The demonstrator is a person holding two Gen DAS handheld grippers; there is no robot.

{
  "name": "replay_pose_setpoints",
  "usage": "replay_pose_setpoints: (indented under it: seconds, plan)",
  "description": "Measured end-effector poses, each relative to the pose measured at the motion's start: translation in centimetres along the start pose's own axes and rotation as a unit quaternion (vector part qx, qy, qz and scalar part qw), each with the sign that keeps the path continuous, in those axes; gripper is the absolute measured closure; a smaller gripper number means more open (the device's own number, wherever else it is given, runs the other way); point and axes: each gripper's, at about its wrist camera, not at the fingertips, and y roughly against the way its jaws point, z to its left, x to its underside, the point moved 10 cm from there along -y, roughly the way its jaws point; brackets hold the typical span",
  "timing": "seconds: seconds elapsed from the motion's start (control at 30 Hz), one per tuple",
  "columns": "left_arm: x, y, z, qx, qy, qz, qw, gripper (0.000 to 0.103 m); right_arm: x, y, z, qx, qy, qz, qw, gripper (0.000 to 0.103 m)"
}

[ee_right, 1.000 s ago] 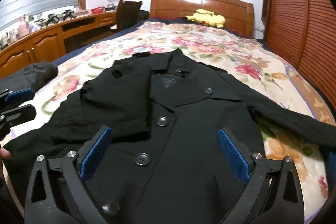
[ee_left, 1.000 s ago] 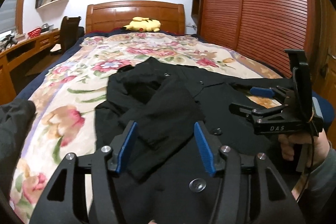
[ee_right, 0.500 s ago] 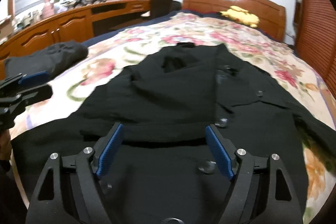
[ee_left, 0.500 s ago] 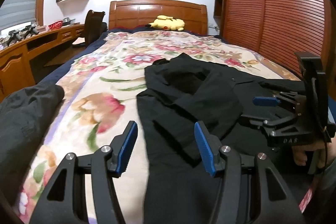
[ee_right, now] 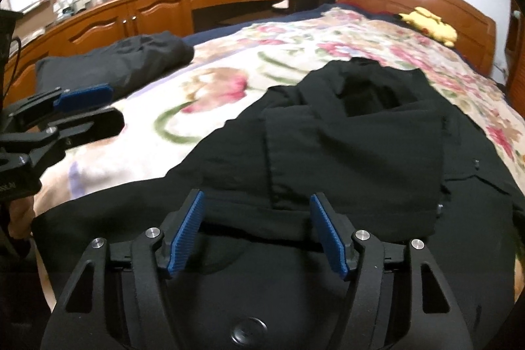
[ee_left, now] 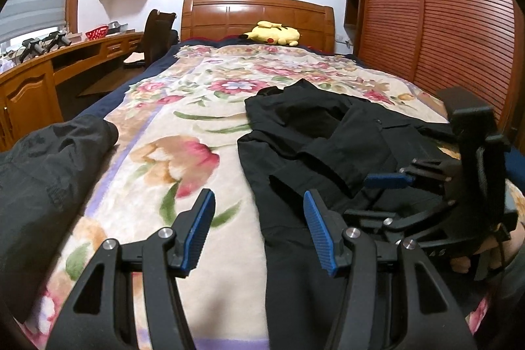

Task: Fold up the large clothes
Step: 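Grasp the folded sleeve with the right tool and lift it off the coat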

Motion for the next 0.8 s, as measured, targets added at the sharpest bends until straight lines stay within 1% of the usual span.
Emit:
replay_pose_setpoints:
  seconds: [0.1,0.23,0.37,0.43,0.47,0.5,0.57,0.6,0.67,0.8]
  plan:
    - [0.0,0.1,0.2,-0.001,0.003,-0.001,1.0000,0.048,0.8,-1.1,0.5,-0.008,0.004,0.018,1.000,0.037]
    - [0.0,0.1,0.2,-0.001,0.002,-0.001,1.0000,0.048,2.0,-2.7,0.6,-0.004,0.010,0.049,0.999,0.037]
    - [0.2,0.0,0.2,0.000,0.000,0.001,1.0000,0.048,2.3,-3.0,0.7,0.001,0.015,0.055,0.998,0.038]
    - [0.2,-0.1,0.0,-0.002,-0.002,0.002,1.0000,0.048,2.4,-3.0,0.7,0.006,0.016,0.056,0.998,0.042]
    - [0.3,-0.1,0.0,-0.002,-0.002,0.002,1.0000,0.048,2.4,-3.0,0.6,0.009,0.015,0.056,0.998,0.049]
    - [0.3,-0.1,-0.1,-0.001,-0.003,0.002,1.0000,0.048,2.4,-3.0,0.5,0.009,0.014,0.056,0.998,0.063]
    - [0.3,-0.1,-0.3,-0.002,-0.005,0.002,1.0000,0.048,2.3,-2.9,0.3,0.013,0.011,0.053,0.998,0.082]
    - [0.3,-0.1,-0.5,-0.003,-0.006,0.001,1.0000,0.048,2.3,-2.8,0.3,0.014,0.008,0.050,0.999,0.085]
    - [0.2,0.0,-0.7,-0.001,-0.006,-0.001,1.0000,0.048,1.9,-2.1,-0.4,0.012,-0.007,0.034,0.999,0.089]
    - [0.0,0.2,-1.9,0.007,-0.013,-0.004,0.9999,0.048,0.6,1.2,-2.0,0.010,-0.040,-0.019,0.999,0.091]
